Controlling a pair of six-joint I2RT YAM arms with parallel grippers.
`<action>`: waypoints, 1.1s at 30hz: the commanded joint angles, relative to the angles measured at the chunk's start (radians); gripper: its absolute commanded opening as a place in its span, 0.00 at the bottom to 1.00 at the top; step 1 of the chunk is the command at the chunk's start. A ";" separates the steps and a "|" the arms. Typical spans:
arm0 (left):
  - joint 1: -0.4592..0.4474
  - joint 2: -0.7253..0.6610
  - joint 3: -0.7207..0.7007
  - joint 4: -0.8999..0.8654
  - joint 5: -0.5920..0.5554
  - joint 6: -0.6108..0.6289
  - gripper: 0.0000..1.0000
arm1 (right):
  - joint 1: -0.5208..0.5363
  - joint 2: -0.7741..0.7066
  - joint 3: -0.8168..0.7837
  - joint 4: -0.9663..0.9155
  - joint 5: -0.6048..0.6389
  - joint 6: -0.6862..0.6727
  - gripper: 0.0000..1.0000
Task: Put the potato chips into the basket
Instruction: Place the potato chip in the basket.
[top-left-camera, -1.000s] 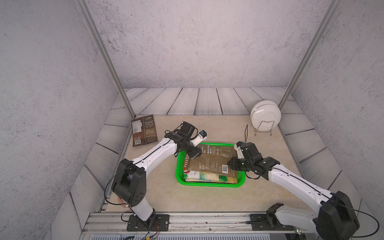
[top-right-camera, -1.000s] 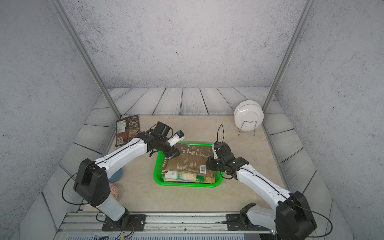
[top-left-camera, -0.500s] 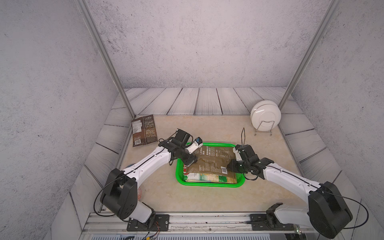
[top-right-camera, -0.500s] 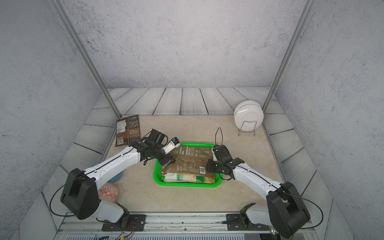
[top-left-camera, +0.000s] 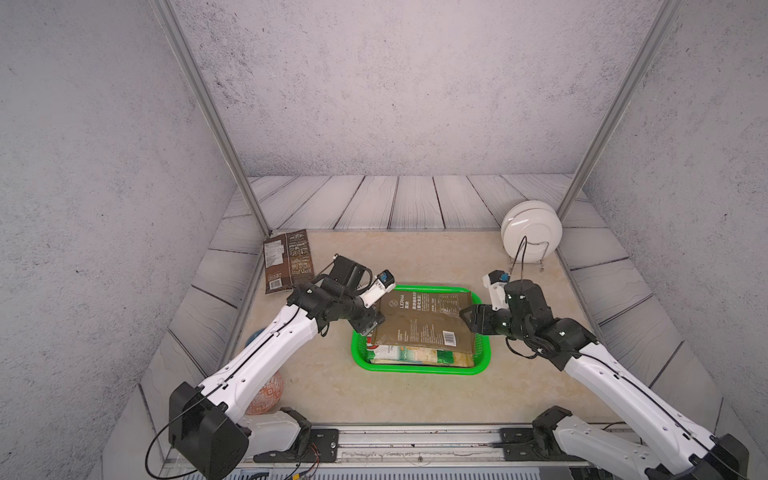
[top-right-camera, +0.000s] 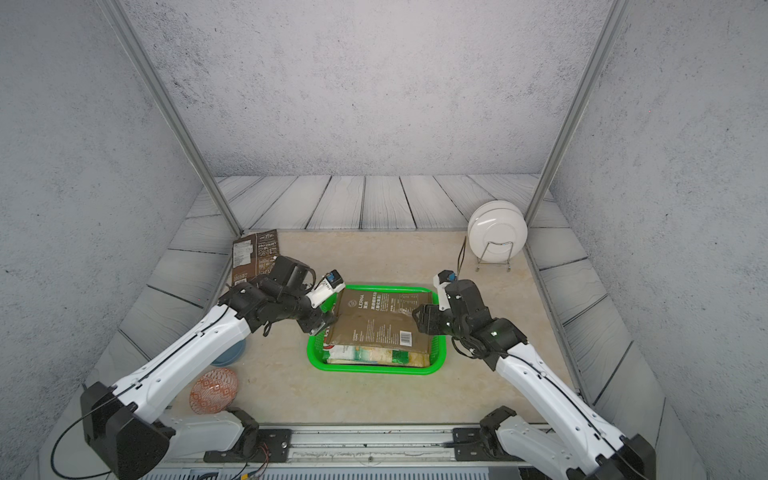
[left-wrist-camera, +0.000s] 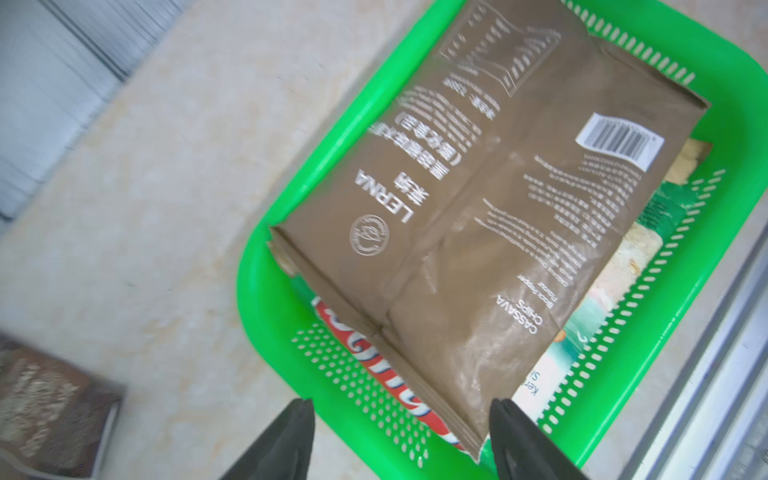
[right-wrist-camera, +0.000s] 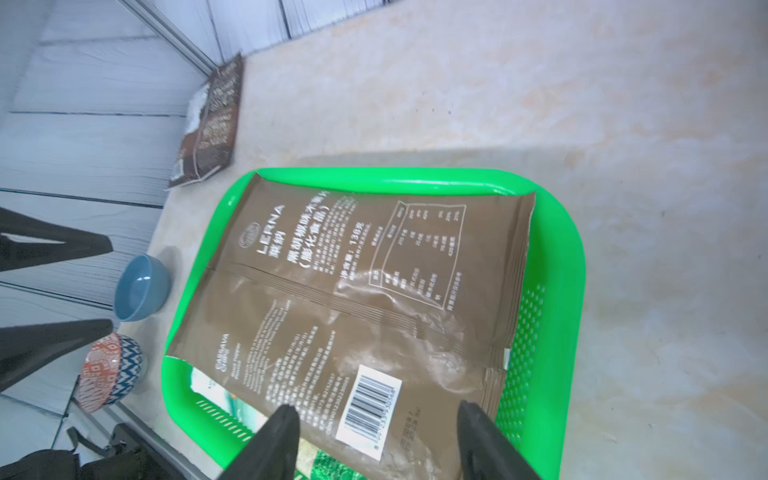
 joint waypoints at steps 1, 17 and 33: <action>0.055 0.006 0.015 0.013 -0.172 0.001 0.73 | -0.003 -0.039 0.016 -0.044 0.027 -0.012 0.67; 0.280 0.424 0.043 0.331 -0.728 0.126 0.72 | -0.002 -0.015 -0.052 0.015 0.010 -0.002 0.68; 0.325 0.700 0.139 0.311 -0.804 0.042 0.73 | -0.004 -0.021 -0.149 0.132 0.012 0.032 0.69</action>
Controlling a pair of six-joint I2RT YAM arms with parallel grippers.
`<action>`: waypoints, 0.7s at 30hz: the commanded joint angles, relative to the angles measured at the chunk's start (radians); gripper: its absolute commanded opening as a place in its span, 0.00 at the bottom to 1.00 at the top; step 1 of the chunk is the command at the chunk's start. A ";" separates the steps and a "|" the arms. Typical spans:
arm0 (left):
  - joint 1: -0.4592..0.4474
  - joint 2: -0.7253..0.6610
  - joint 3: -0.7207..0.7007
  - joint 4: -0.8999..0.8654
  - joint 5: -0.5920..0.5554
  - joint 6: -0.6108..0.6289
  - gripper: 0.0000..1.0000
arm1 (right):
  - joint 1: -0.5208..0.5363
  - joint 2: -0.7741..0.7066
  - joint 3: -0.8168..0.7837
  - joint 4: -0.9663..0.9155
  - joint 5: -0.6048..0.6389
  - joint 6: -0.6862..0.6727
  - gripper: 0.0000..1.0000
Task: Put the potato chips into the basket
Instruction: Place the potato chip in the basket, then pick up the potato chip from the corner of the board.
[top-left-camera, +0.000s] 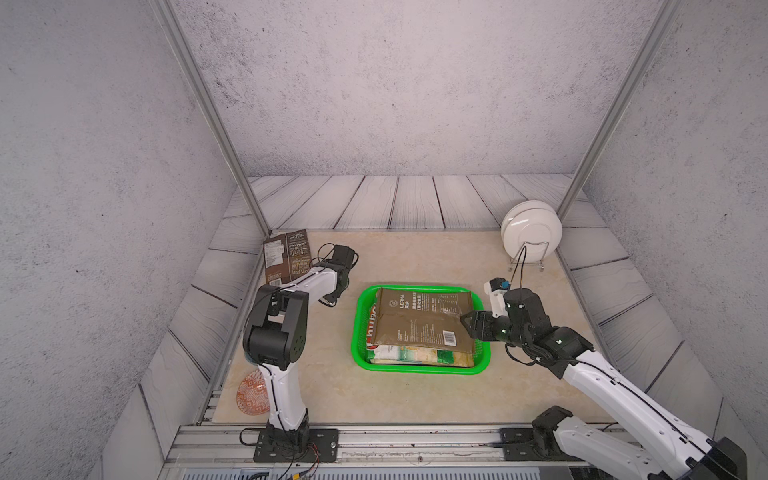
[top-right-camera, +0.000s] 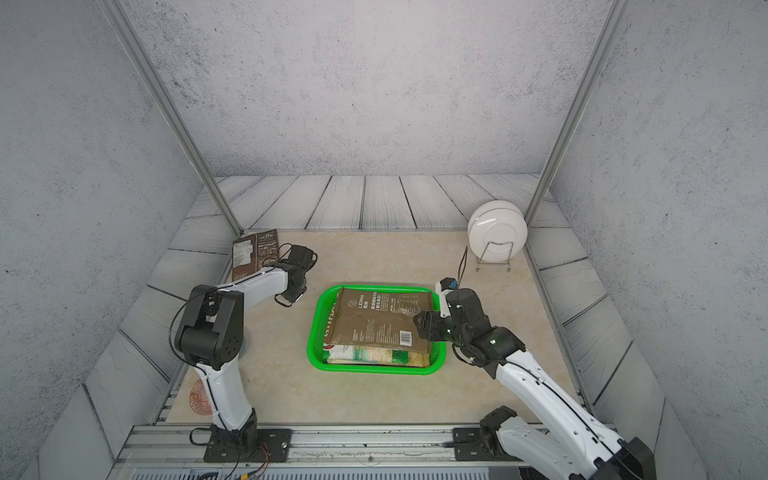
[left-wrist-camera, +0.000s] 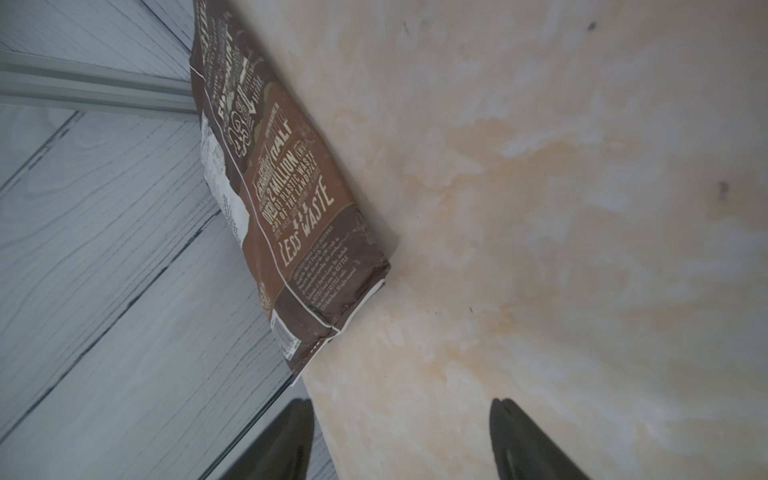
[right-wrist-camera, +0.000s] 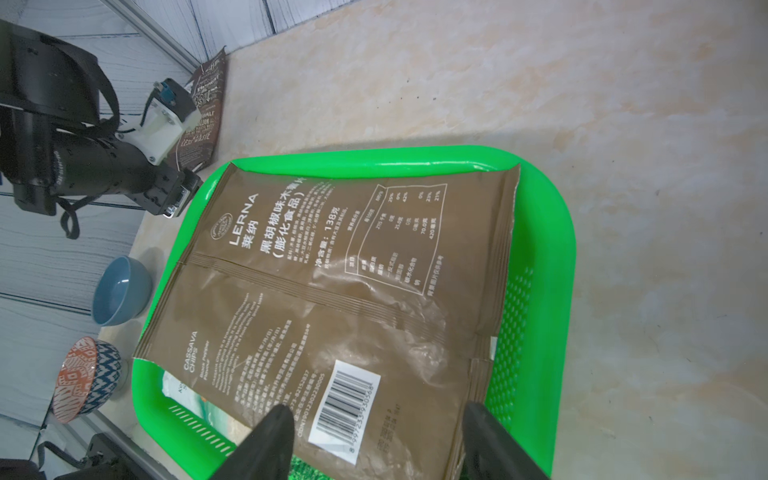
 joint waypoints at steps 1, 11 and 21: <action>0.029 0.022 0.038 -0.023 -0.040 -0.032 0.73 | -0.003 -0.008 -0.013 0.045 -0.009 0.015 0.68; 0.060 0.078 0.062 -0.061 -0.044 -0.044 0.73 | -0.003 0.023 -0.007 0.055 -0.048 0.026 0.69; 0.067 0.096 0.071 -0.067 -0.039 -0.042 0.74 | -0.003 0.027 -0.017 0.080 -0.066 0.043 0.69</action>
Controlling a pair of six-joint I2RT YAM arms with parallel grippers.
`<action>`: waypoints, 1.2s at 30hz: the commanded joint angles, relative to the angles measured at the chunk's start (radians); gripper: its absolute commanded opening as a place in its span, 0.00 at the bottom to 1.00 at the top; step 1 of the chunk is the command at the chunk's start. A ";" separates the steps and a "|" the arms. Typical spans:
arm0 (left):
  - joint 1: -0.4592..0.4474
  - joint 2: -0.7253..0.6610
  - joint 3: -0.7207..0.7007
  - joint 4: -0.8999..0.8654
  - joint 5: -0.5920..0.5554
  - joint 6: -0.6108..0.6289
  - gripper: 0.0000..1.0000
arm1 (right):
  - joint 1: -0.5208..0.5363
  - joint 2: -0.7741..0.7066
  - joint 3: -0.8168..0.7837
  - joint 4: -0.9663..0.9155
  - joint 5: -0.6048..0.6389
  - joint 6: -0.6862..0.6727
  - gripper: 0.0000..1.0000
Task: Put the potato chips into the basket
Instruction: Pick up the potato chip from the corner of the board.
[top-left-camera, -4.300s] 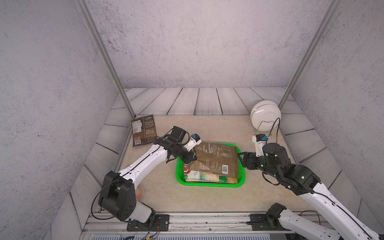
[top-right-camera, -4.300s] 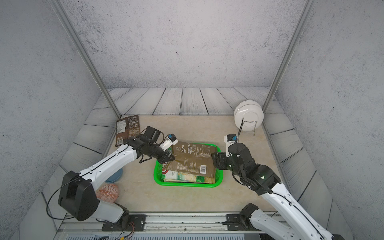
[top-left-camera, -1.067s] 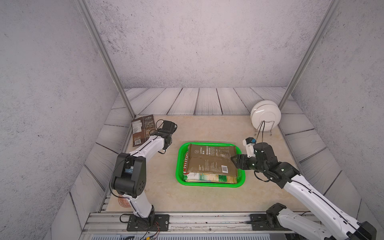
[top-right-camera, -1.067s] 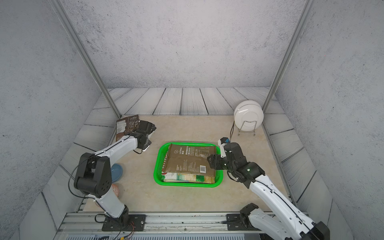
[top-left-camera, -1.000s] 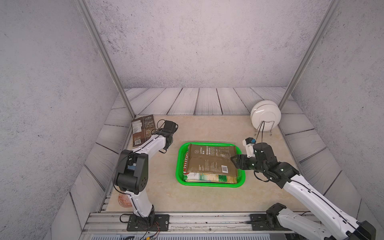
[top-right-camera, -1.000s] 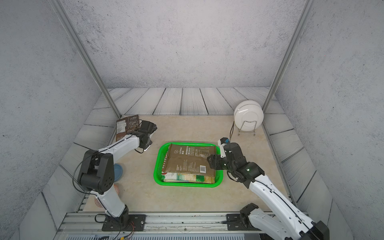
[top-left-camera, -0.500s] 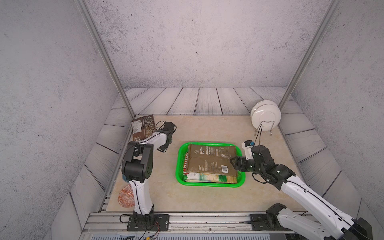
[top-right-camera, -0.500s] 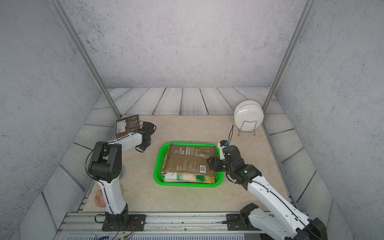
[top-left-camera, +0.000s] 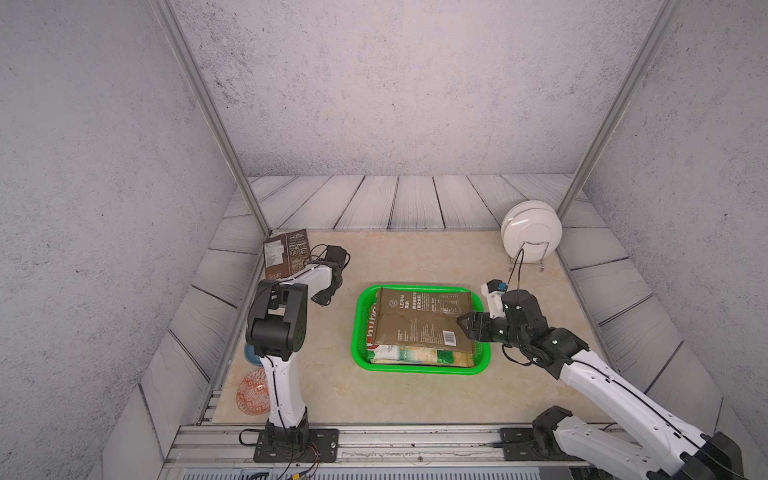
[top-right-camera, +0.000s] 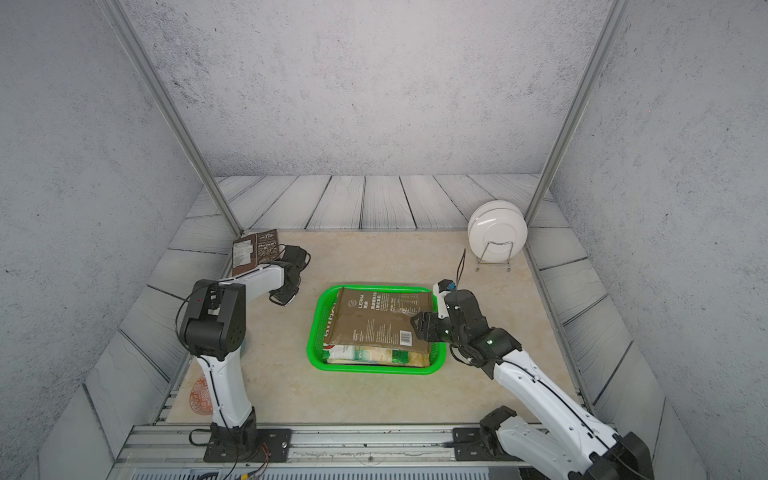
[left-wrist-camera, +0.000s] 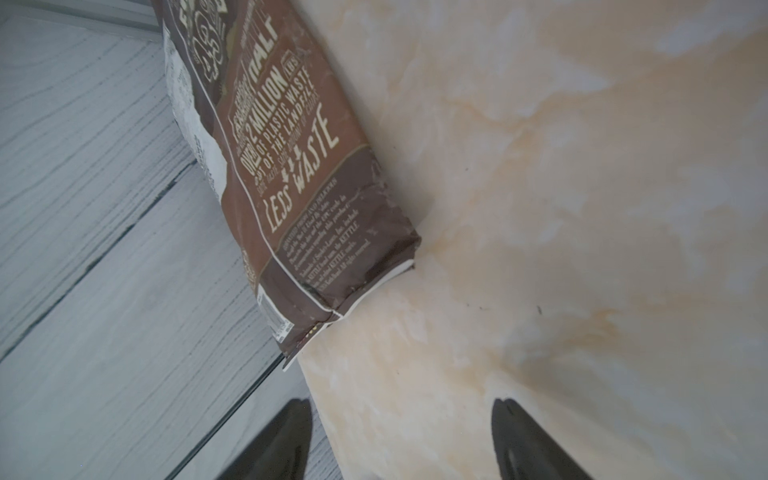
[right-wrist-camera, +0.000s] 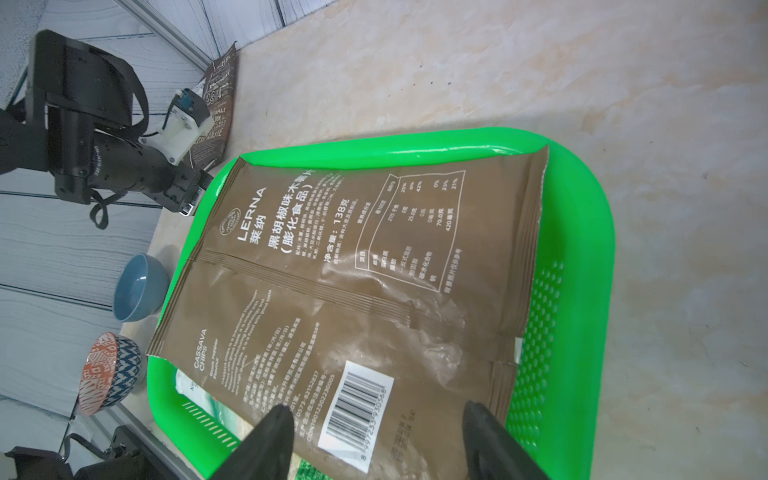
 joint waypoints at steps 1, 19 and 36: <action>0.011 0.025 0.021 -0.007 -0.017 -0.006 0.74 | -0.004 0.014 -0.002 0.028 -0.021 0.013 0.69; 0.012 0.106 0.044 0.099 -0.058 0.061 0.69 | -0.002 0.090 0.014 0.086 -0.110 0.075 0.69; 0.006 0.226 0.127 0.121 -0.167 0.028 0.66 | -0.002 0.049 -0.004 0.093 -0.123 0.083 0.69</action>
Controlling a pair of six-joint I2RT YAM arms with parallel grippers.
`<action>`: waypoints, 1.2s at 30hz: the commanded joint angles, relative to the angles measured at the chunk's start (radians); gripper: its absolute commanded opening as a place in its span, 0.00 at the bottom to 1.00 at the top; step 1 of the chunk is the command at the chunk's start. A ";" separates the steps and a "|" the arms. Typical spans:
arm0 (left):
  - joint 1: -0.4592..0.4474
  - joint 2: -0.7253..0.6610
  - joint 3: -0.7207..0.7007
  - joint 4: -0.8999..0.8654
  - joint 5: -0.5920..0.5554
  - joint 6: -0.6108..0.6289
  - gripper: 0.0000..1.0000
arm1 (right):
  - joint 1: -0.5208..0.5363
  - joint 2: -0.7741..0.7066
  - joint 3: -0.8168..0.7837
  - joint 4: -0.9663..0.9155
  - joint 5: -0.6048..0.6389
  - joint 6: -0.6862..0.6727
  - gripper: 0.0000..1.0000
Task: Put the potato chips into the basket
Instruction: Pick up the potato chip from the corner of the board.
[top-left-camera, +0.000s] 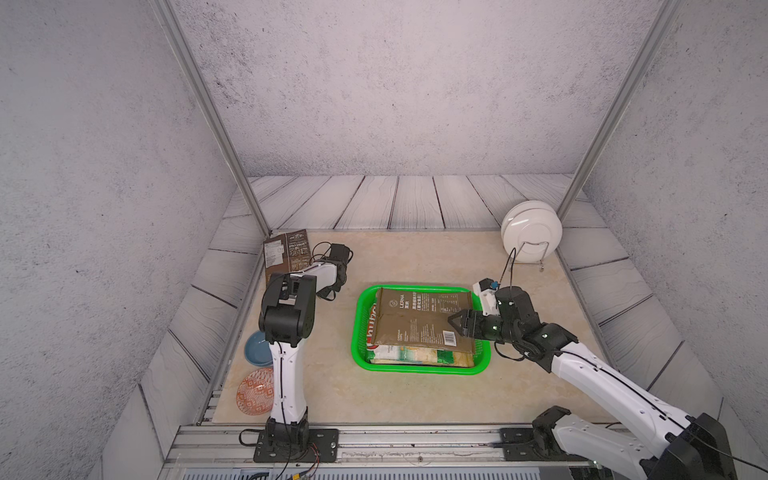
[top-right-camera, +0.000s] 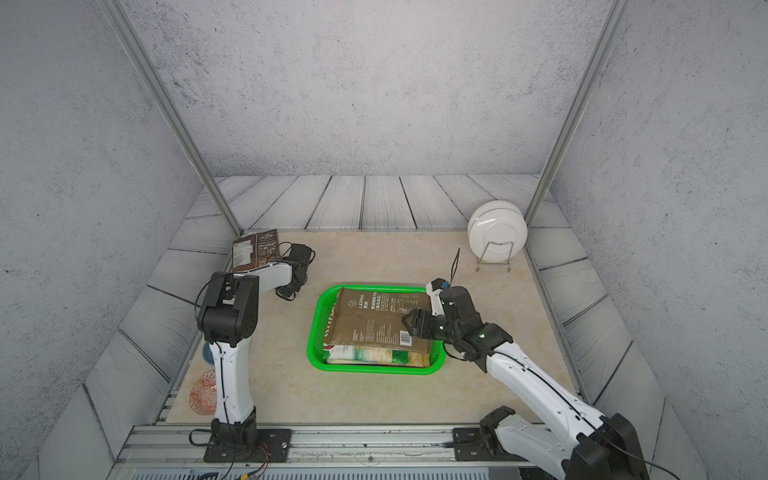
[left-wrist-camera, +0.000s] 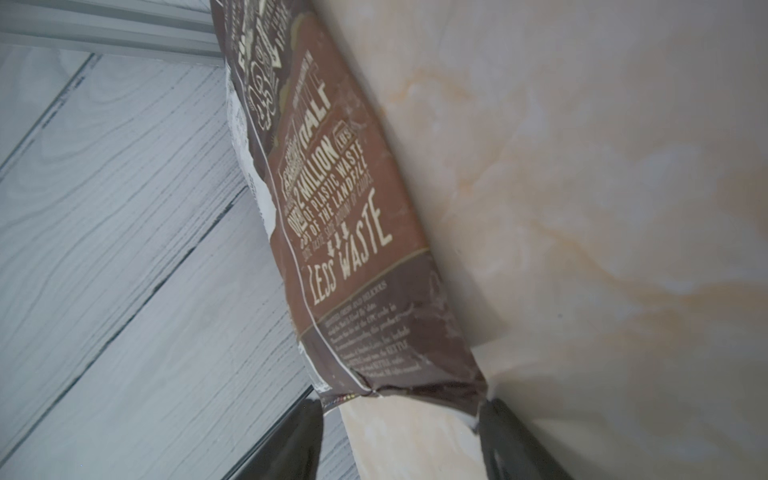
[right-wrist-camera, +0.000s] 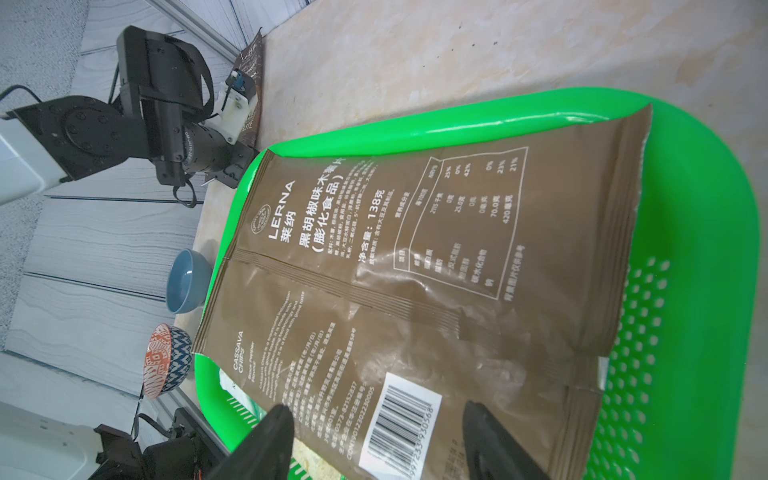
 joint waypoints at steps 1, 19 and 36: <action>0.001 0.055 0.012 -0.010 0.005 -0.025 0.66 | -0.003 -0.030 -0.005 0.015 -0.012 0.010 0.69; 0.004 0.155 0.131 -0.130 0.009 -0.085 0.57 | -0.002 -0.056 -0.030 0.032 -0.024 0.027 0.69; 0.005 0.047 0.075 -0.110 0.063 -0.113 0.10 | -0.003 -0.096 -0.044 0.029 -0.026 0.029 0.69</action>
